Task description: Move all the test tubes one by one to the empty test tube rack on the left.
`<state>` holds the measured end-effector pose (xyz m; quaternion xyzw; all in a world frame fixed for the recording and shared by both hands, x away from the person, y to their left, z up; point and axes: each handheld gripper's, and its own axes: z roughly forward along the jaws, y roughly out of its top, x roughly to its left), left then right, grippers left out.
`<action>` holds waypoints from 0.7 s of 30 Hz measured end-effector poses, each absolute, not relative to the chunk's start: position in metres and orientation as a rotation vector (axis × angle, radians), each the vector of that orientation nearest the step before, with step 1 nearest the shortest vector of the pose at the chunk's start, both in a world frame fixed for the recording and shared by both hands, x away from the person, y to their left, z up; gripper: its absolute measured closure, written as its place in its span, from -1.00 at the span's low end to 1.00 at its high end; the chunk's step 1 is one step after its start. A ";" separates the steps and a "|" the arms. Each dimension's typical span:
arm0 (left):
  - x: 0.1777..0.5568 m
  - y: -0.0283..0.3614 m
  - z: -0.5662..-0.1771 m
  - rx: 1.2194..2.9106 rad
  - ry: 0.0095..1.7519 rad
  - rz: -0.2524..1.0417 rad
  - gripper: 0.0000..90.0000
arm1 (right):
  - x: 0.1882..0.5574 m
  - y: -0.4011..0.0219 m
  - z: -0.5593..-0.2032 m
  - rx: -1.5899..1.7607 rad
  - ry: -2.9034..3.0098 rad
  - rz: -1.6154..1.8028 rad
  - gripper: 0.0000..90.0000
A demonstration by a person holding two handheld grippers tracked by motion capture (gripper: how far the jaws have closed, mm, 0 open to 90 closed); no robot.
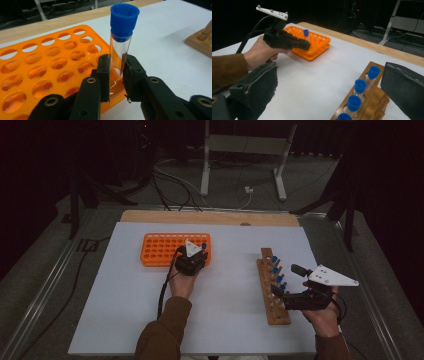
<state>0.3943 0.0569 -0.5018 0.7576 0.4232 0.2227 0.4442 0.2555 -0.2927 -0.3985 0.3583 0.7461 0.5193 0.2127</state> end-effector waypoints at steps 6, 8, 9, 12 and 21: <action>0.389 0.064 -0.494 1.819 1.031 0.501 0.25 | 0.257 -0.295 -0.401 1.004 2.069 1.441 -0.99; 0.388 0.068 -0.490 1.800 1.050 0.489 0.15 | 0.257 -0.295 -0.401 1.003 2.069 1.439 -0.99; 0.387 0.071 -0.488 1.795 1.060 0.477 0.11 | 0.257 -0.296 -0.401 1.004 2.069 1.436 -0.99; 0.380 0.079 -0.480 1.774 1.049 0.468 0.05 | 0.257 -0.297 -0.403 1.007 2.071 1.427 -0.98; 0.351 0.099 -0.458 1.732 1.019 0.481 -0.54 | 0.258 -0.300 -0.411 1.016 2.085 1.361 -0.98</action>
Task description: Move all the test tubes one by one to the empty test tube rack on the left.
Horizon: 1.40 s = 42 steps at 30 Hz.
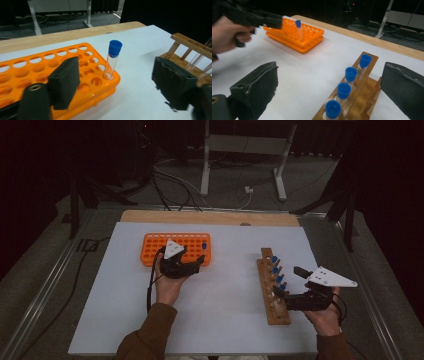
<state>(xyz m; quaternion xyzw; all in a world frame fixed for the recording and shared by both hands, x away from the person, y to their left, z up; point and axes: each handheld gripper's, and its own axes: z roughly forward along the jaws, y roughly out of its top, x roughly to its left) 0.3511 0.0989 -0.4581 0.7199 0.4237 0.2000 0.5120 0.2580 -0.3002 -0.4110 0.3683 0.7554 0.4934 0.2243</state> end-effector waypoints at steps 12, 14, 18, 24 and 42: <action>0.310 0.130 -0.442 1.710 1.005 0.546 -0.98 | 0.255 -0.303 -0.415 1.005 2.115 1.321 -0.83; 0.305 0.134 -0.440 1.703 1.001 0.550 -0.98 | 0.254 -0.303 -0.417 1.005 2.122 1.317 -0.80; 0.300 0.140 -0.438 1.694 0.998 0.547 -0.98 | 0.255 -0.304 -0.423 1.029 2.160 1.281 -0.79; 0.297 0.146 -0.436 1.661 1.009 0.545 -0.98 | 0.255 -0.309 -0.431 1.058 2.197 1.228 -0.46; 0.292 0.144 -0.433 1.665 1.003 0.561 -0.98 | 0.260 -0.301 -0.452 1.010 2.242 1.168 0.67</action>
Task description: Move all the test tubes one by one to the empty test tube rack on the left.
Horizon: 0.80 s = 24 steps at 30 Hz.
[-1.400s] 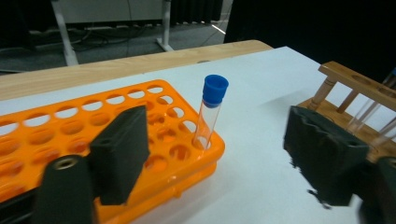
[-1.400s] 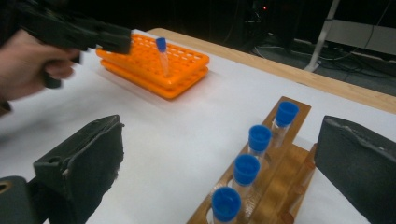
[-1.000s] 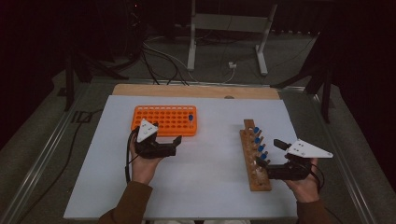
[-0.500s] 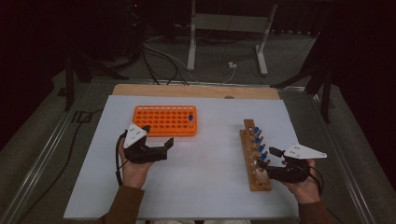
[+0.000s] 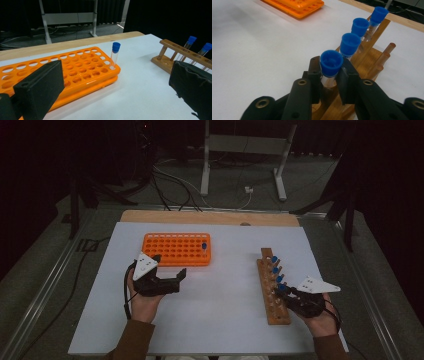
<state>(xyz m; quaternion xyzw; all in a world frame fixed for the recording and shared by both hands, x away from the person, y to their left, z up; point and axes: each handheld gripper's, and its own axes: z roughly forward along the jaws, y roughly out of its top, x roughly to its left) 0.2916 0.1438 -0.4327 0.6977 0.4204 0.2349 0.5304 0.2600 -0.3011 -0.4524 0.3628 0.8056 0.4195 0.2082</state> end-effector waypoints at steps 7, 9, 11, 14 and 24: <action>0.291 0.144 -0.432 1.656 0.995 0.557 -0.98 | 0.260 -0.298 -0.454 1.006 2.243 1.161 0.69; 0.291 0.144 -0.432 1.656 0.993 0.554 -0.98 | 0.261 -0.299 -0.453 1.009 2.249 1.165 0.69; 0.291 0.144 -0.432 1.655 0.993 0.550 -0.98 | 0.261 -0.300 -0.453 1.014 2.253 1.162 0.69; 0.291 0.142 -0.433 1.659 0.991 0.547 -0.98 | 0.261 -0.300 -0.452 1.014 2.255 1.154 0.70; 0.292 0.141 -0.435 1.668 0.987 0.535 -0.98 | 0.256 -0.300 -0.433 0.978 2.221 1.185 0.70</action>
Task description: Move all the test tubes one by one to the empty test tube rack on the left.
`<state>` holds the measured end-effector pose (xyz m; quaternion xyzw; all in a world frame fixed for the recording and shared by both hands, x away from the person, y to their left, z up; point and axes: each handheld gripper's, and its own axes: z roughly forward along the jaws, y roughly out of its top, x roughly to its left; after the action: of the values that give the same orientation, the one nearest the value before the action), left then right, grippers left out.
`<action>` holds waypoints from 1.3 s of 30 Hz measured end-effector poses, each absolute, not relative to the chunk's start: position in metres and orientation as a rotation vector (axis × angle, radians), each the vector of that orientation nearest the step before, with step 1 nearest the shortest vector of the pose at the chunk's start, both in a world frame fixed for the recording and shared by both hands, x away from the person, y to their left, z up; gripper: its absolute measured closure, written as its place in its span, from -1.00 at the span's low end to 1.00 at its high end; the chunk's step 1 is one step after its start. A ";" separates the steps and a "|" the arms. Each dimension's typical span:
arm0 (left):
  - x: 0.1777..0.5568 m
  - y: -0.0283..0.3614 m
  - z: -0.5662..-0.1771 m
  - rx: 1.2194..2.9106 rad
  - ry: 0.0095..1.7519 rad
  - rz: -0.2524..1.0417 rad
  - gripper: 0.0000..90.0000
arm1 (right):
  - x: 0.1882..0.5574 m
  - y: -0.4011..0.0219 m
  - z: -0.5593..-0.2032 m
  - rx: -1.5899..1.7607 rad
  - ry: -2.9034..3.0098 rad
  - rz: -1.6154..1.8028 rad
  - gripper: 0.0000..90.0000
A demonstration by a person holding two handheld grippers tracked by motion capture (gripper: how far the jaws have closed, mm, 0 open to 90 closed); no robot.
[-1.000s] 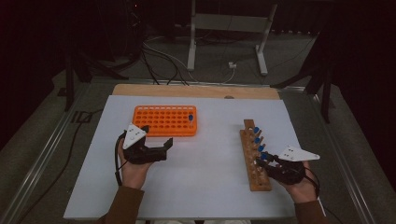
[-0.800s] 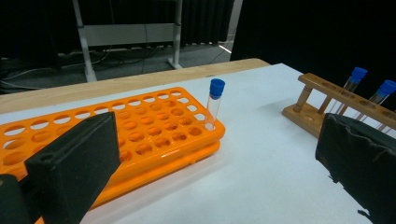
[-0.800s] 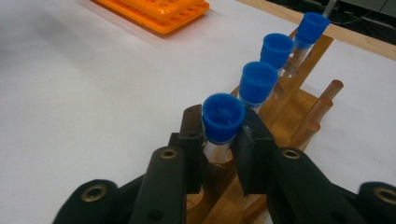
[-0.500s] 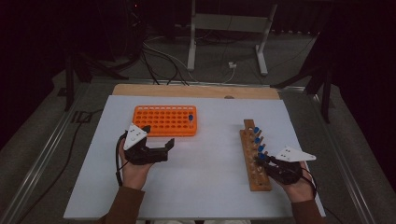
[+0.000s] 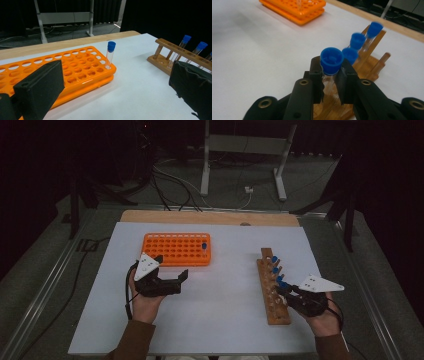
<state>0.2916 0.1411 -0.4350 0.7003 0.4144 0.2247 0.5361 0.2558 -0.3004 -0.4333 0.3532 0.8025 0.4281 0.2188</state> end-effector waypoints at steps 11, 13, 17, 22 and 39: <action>0.293 0.139 -0.437 1.684 0.971 0.520 -0.98 | 0.252 -0.306 -0.411 0.973 2.189 1.234 0.70; 0.293 0.138 -0.436 1.685 0.966 0.521 -0.98 | 0.251 -0.306 -0.407 0.971 2.183 1.238 0.70; 0.292 0.135 -0.436 1.688 0.956 0.518 -0.98 | 0.248 -0.307 -0.400 0.961 2.170 1.249 0.70; 0.292 0.130 -0.434 1.692 0.928 0.510 -0.98 | 0.248 -0.304 -0.392 0.950 2.157 1.255 0.70; 0.284 0.094 -0.418 1.740 0.798 0.492 -0.97 | 0.254 -0.274 -0.393 0.927 2.208 1.286 0.70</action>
<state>0.2841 0.0938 -0.4180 0.7351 0.3372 0.2080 0.5501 0.2538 -0.2744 -0.3932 0.3336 0.7941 0.4624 0.2102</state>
